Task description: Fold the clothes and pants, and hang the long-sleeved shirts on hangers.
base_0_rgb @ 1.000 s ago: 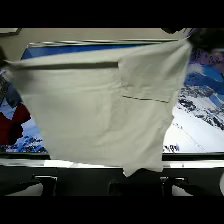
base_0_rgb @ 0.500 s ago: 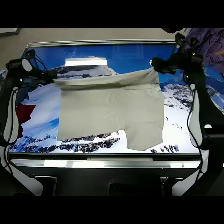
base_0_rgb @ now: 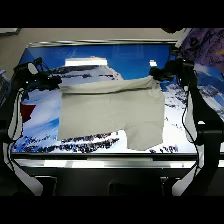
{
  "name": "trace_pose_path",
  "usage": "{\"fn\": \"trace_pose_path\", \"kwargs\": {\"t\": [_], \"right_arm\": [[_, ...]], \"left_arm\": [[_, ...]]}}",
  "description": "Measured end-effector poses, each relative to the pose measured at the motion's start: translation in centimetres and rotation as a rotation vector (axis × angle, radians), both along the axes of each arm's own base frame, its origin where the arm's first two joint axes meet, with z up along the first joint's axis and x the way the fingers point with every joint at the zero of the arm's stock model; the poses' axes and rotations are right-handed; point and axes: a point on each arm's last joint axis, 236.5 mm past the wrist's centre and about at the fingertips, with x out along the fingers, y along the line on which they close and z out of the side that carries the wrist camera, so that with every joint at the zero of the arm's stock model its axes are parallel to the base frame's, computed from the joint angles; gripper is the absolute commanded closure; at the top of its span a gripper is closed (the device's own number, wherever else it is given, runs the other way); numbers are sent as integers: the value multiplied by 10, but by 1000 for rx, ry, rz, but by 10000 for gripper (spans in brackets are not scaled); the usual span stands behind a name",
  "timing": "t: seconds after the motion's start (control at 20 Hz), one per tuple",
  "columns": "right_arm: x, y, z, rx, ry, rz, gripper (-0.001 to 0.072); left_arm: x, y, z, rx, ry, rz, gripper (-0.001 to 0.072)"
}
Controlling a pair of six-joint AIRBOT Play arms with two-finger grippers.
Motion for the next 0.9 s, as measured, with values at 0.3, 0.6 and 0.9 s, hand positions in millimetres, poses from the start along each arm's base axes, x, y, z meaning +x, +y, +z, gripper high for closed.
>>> {"fn": "trace_pose_path", "kwargs": {"t": [0.3,0.6,0.9], "right_arm": [[-32,-10,-20,-61,155,22,674],[-45,-24,-27,-128,214,23,674],[-49,-34,-32,-172,237,16,674]], "left_arm": [[-43,-13,-12,-22,190,-39,691],[-62,-8,-24,2,284,-49,691],[-68,-4,-33,16,321,-57,690]]}}
